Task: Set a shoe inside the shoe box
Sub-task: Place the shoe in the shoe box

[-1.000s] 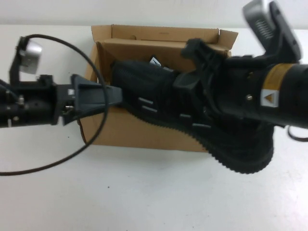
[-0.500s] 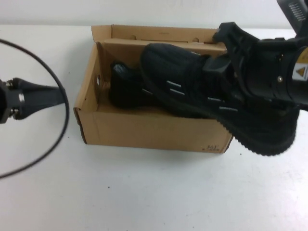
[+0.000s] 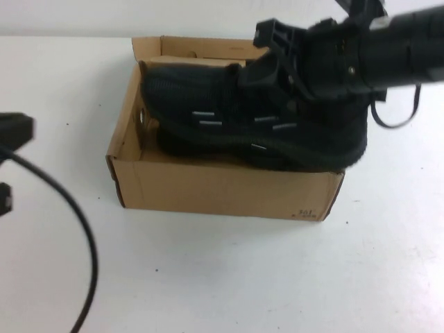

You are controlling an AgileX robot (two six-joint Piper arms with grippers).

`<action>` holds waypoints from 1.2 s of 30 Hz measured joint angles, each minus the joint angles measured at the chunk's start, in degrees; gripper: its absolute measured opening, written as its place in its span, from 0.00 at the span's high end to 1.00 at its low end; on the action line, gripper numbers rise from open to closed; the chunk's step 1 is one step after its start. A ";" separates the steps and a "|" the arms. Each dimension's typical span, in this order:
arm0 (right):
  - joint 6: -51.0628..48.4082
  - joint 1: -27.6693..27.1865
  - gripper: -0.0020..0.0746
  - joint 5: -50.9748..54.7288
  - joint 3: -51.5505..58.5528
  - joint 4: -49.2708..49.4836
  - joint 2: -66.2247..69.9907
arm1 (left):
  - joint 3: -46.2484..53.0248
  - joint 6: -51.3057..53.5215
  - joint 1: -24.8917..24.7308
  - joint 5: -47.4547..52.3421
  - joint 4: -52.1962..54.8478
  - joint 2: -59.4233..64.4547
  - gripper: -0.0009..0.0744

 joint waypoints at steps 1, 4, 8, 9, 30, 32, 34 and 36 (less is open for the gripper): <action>-0.92 -0.55 0.98 1.48 -1.57 0.14 1.11 | 0.96 -1.39 0.00 -2.03 0.21 -2.28 0.99; -4.26 -2.66 0.98 5.70 -6.82 0.37 5.30 | 5.16 -4.58 0.00 -8.05 -0.16 -8.16 0.99; -5.39 -4.25 0.98 9.54 -12.25 1.70 11.37 | 10.92 -5.63 0.00 -13.13 -1.66 -13.44 0.99; -5.64 -4.50 0.98 9.82 -13.05 2.10 12.74 | 11.99 -5.63 0.00 -14.04 -1.93 -14.36 0.99; -12.91 -4.50 0.98 10.41 -14.45 9.87 26.58 | 13.63 -5.89 0.00 -15.61 -2.90 -15.74 0.99; -14.03 -4.50 0.98 10.52 -14.45 9.91 26.79 | 13.63 -5.89 0.00 -15.73 -2.90 -15.74 0.99; -14.89 -4.50 0.98 10.54 -14.45 9.91 26.84 | 13.63 -5.89 0.00 -15.80 -2.90 -15.74 0.99; -17.17 -4.50 0.96 10.93 -14.45 9.91 26.84 | 13.63 -5.89 0.00 -15.80 -2.90 -15.74 0.99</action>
